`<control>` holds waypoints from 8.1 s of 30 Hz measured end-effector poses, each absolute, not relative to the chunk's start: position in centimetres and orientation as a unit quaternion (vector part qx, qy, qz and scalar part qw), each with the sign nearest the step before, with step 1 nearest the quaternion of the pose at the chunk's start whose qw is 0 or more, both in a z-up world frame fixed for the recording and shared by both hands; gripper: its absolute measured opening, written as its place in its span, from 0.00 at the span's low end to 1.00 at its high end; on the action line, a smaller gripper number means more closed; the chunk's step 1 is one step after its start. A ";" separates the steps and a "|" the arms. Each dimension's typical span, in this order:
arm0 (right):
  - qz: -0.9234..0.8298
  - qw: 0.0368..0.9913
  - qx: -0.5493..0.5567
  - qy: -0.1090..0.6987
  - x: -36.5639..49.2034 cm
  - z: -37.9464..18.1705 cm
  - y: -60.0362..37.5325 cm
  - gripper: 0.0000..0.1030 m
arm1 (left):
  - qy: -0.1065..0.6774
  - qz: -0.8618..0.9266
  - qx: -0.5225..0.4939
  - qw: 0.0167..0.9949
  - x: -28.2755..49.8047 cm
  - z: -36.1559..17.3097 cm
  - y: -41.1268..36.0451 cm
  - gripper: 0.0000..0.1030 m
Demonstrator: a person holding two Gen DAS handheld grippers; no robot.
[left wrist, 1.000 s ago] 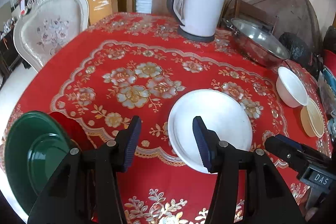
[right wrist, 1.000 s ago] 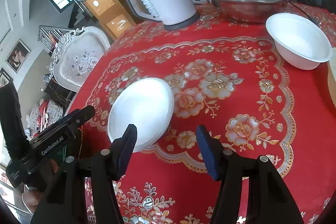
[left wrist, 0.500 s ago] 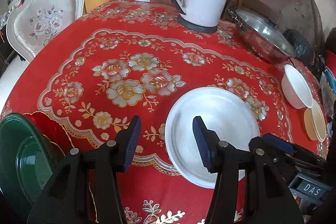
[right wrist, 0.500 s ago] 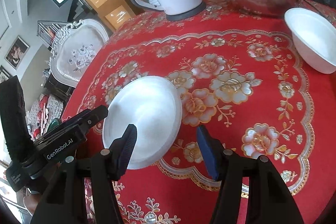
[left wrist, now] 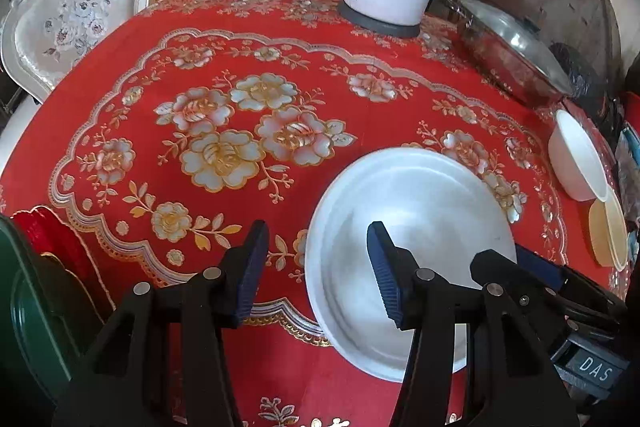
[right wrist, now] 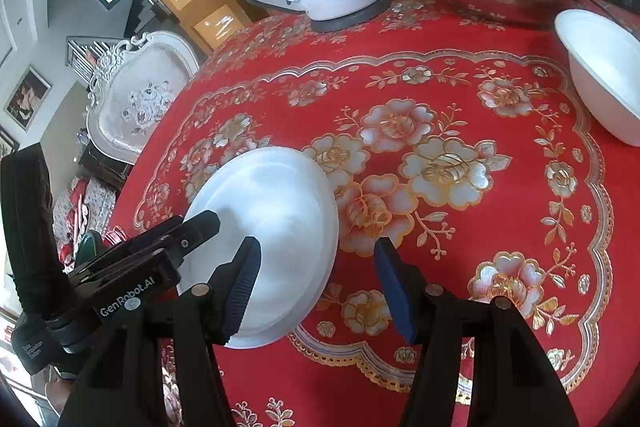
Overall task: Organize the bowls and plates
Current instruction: 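Move the left tool to the rim of the white plate, then close the left tool on the white plate's rim, then carry the white plate with the left tool and lower it into the green bowl, then open the left tool to release the white plate, then move the left tool to the white foam plate beside the cream bowl, then close the left tool on the white foam plate's rim, then carry the white foam plate with the left tool toward the green bowl stack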
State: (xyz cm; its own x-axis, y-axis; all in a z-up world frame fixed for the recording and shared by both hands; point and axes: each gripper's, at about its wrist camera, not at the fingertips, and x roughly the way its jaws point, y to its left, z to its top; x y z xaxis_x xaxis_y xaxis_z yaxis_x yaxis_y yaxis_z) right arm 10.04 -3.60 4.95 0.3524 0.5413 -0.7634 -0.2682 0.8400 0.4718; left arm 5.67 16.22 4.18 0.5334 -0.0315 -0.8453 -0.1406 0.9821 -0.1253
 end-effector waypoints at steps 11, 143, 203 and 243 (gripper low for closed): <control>0.260 0.814 0.117 0.505 10.3 4.6 -2.8 0.57 | 0.489 0.028 -0.069 0.869 6.1 3.4 15.3 0.50; 0.399 0.814 -0.088 0.412 -2.3 11.1 18.6 0.28 | 0.379 0.191 -0.103 0.900 -12.3 8.9 32.4 0.38; 0.077 0.882 0.185 0.427 18.6 7.9 -29.4 0.43 | 0.498 -0.099 -0.030 0.861 18.3 5.6 -10.7 0.49; 0.229 0.844 0.148 0.463 10.0 7.3 -15.9 0.33 | 0.496 -0.061 -0.082 0.862 7.2 6.9 4.9 0.26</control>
